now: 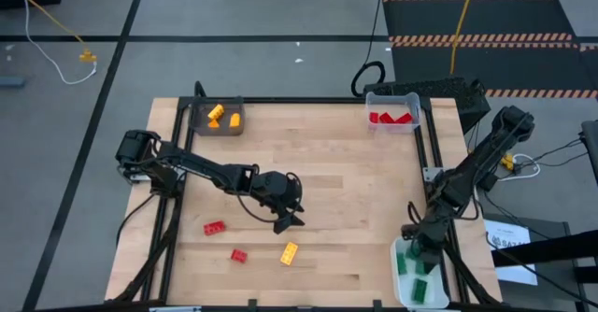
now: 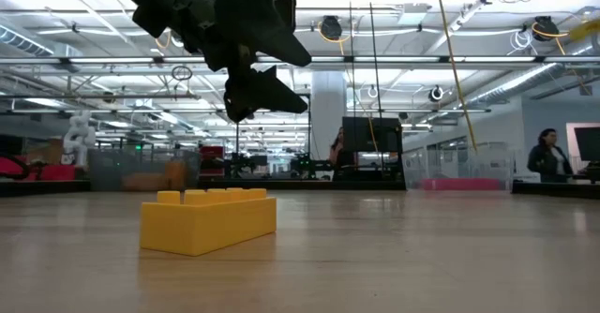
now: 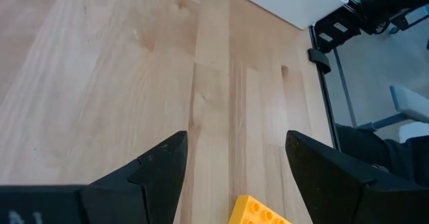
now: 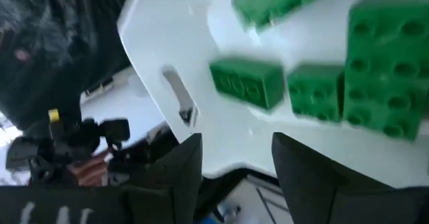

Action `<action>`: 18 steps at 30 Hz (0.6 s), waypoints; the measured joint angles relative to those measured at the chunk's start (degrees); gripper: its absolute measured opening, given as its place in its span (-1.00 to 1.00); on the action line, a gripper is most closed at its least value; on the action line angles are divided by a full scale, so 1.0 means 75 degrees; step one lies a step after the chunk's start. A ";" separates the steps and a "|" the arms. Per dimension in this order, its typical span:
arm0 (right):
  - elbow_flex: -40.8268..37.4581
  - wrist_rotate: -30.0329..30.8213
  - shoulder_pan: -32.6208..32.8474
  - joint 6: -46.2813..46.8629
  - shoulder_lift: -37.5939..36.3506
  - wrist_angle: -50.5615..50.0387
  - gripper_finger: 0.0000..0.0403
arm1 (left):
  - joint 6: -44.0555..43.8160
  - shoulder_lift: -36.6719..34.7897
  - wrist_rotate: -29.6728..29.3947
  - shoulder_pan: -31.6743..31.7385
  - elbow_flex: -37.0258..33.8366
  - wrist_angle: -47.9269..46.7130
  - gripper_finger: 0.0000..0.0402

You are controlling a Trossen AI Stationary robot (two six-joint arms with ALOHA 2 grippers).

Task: Sort & place blocks by color
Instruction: Put the red gamepiece into the transparent bin

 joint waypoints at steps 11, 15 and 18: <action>-0.0022 -0.0106 -0.0006 0.0347 -0.0923 -0.0029 -0.15 | 0.0032 0.0000 -0.0233 0.0006 0.0000 0.0023 0.27; -0.0022 -0.0035 -0.0066 0.0408 -0.1259 0.0006 -0.15 | 0.0023 0.0000 -0.0414 0.0022 0.0000 0.0070 0.27; -0.0022 0.0355 -0.0238 0.0330 -0.1532 0.0671 -0.15 | 0.0034 0.0003 -0.0417 0.0026 0.0000 0.0253 0.27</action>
